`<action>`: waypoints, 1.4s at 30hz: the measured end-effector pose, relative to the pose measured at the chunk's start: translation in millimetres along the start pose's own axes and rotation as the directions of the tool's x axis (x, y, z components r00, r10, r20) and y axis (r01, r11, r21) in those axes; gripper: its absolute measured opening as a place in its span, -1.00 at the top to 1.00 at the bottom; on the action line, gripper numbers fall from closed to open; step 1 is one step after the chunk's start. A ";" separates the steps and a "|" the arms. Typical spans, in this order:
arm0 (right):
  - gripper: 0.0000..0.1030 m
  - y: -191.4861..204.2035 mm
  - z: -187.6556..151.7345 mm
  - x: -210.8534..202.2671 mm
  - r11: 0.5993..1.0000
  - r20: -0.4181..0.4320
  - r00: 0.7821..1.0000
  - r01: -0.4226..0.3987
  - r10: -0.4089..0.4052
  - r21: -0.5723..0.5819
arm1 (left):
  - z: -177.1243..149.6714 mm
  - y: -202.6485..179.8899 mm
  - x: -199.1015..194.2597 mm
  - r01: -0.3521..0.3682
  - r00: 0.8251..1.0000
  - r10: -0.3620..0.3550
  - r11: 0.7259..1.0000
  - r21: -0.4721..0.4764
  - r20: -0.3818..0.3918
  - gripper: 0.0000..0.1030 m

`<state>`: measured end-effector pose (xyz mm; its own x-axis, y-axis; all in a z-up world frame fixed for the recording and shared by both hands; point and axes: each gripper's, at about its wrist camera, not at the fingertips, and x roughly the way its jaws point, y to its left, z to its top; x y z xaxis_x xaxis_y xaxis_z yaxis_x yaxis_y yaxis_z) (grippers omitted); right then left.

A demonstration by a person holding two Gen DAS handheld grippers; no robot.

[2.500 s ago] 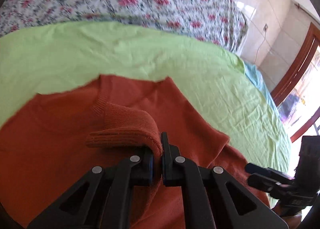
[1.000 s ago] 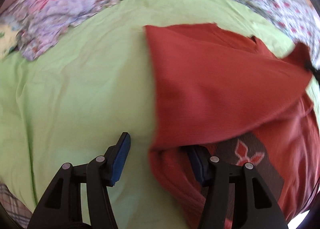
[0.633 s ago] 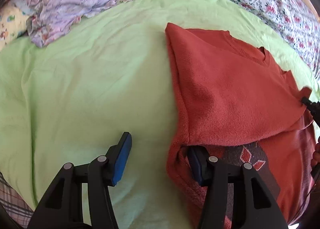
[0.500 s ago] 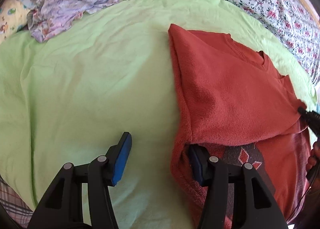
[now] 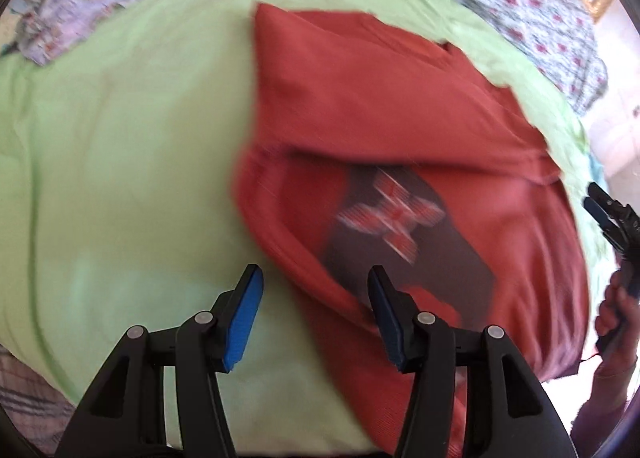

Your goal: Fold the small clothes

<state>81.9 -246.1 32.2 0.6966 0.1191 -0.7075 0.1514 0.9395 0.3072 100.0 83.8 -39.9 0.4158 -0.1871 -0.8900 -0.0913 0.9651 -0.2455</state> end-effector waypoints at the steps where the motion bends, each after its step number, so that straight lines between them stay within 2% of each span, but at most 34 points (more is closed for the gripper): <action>1: -0.27 5.3 -6.4 -6.2 1.000 -0.003 1.000 -0.007 0.007 -0.018 | -8.8 -11.1 0.2 0.011 1.000 -0.011 1.000 0.017 -0.029 -0.07; 5: -0.27 20.6 -33.2 -32.2 0.996 -0.006 0.999 -0.042 0.041 -0.075 | -40.6 -38.8 3.2 0.024 0.992 -0.016 0.998 0.056 -0.128 -0.33; 7: -0.27 21.9 -47.3 -42.9 0.995 -0.008 0.999 -0.051 0.050 -0.084 | -55.9 -51.1 7.6 0.054 0.980 -0.044 0.997 0.051 -0.194 -0.38; 9: -0.28 22.8 -62.7 -50.7 0.995 -0.013 0.999 -0.048 0.047 -0.085 | -67.0 -64.5 11.3 0.054 0.974 -0.036 0.996 0.074 -0.225 -0.52; 12: -0.28 21.3 -78.3 -56.2 0.995 -0.033 0.998 -0.061 0.058 -0.080 | -77.7 -80.6 19.9 -0.025 0.972 0.052 0.992 0.122 -0.229 -0.59; 16: -0.28 16.1 -91.9 -65.1 0.996 -0.042 0.997 -0.071 0.068 -0.061 | -85.3 -98.3 32.4 -0.126 0.971 0.163 0.971 0.204 -0.176 -0.64; 18: -0.28 11.7 -94.9 -73.1 0.996 -0.032 0.997 -0.070 0.068 -0.060 | -92.3 -105.6 29.9 -0.148 0.973 0.187 0.955 0.256 -0.133 -0.52; 20: -0.28 5.0 -94.9 -81.1 0.997 -0.015 0.998 -0.064 0.063 -0.053 | -99.1 -104.8 21.2 -0.147 0.977 0.184 0.944 0.295 -0.102 -0.09; 21: -0.28 -0.7 -94.9 -86.3 0.997 -0.006 0.998 -0.062 0.062 -0.043 | -101.6 -104.5 18.2 -0.143 0.979 0.181 0.942 0.305 -0.099 0.06; 23: -0.29 -10.9 -94.5 -94.7 0.998 0.007 0.999 -0.051 0.051 -0.028 | -110.0 -97.0 7.3 -0.103 0.984 0.143 0.944 0.314 -0.106 0.54; 27: -0.29 -34.4 -95.1 -109.9 1.000 0.021 1.000 -0.016 0.016 -0.007 | -128.3 -70.8 -7.4 -0.001 0.985 0.055 0.949 0.315 -0.162 0.61; 28: -0.29 -40.2 -94.6 -111.7 1.000 0.021 1.000 -0.010 0.010 -0.003 | -133.3 -62.7 -6.7 0.040 0.980 0.021 0.954 0.298 -0.197 0.61; 32: -0.30 -57.2 -99.4 -114.1 1.000 -0.001 1.000 0.001 -0.001 0.002 | -135.9 -34.8 2.4 0.113 0.966 -0.056 0.970 0.215 -0.253 0.56; 33: -0.30 -61.2 -102.1 -113.2 1.000 -0.016 1.000 0.001 -0.001 0.001 | -136.6 -29.9 5.5 0.134 0.960 -0.079 0.972 0.193 -0.269 0.52; 34: -0.30 -64.3 -104.3 -112.6 1.000 -0.029 1.000 0.003 -0.003 0.000 | -138.4 -29.1 9.6 0.158 0.951 -0.104 0.973 0.170 -0.291 0.36; 35: -0.30 -67.3 -107.3 -112.5 1.000 -0.042 0.999 0.005 -0.006 -0.006 | -140.6 -29.9 13.6 0.175 0.944 -0.120 0.972 0.158 -0.309 0.11; 36: -0.30 -70.0 -111.0 -112.8 1.000 -0.060 0.998 0.004 -0.005 -0.015 | -144.3 -30.2 18.4 0.193 0.932 -0.134 0.970 0.149 -0.337 0.00; 38: -0.30 -73.7 -117.6 -113.2 0.999 -0.086 0.996 0.007 -0.010 -0.042 | -149.3 -36.4 27.7 0.198 0.925 -0.129 0.967 0.162 -0.358 -0.05; 39: -0.30 -75.7 -122.0 -112.5 0.998 -0.106 0.994 0.007 -0.013 -0.059 | -153.1 -40.7 33.4 0.184 0.923 -0.105 0.966 0.184 -0.371 -0.02; 40: -0.30 -77.5 -125.8 -110.9 0.998 -0.123 0.992 0.005 -0.014 -0.070 | -155.9 -42.5 36.8 0.165 0.925 -0.081 0.966 0.200 -0.372 0.18; 41: -0.30 -78.6 -129.5 -109.3 0.997 -0.138 0.990 0.006 -0.017 -0.077 | -156.7 -45.5 39.9 0.150 0.927 -0.062 0.965 0.215 -0.369 0.78; 42: -0.30 -80.6 -134.2 -106.1 0.996 -0.163 0.987 0.003 -0.017 -0.086 | -156.3 -50.7 43.8 0.147 0.928 -0.056 0.964 0.223 -0.368 0.84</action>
<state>-98.3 -291.4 -3.0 0.5705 0.1543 -0.8067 0.0925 0.9639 0.2498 -18.6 -1.9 -126.5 0.0586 -0.2952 -0.9536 0.1748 0.9436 -0.2813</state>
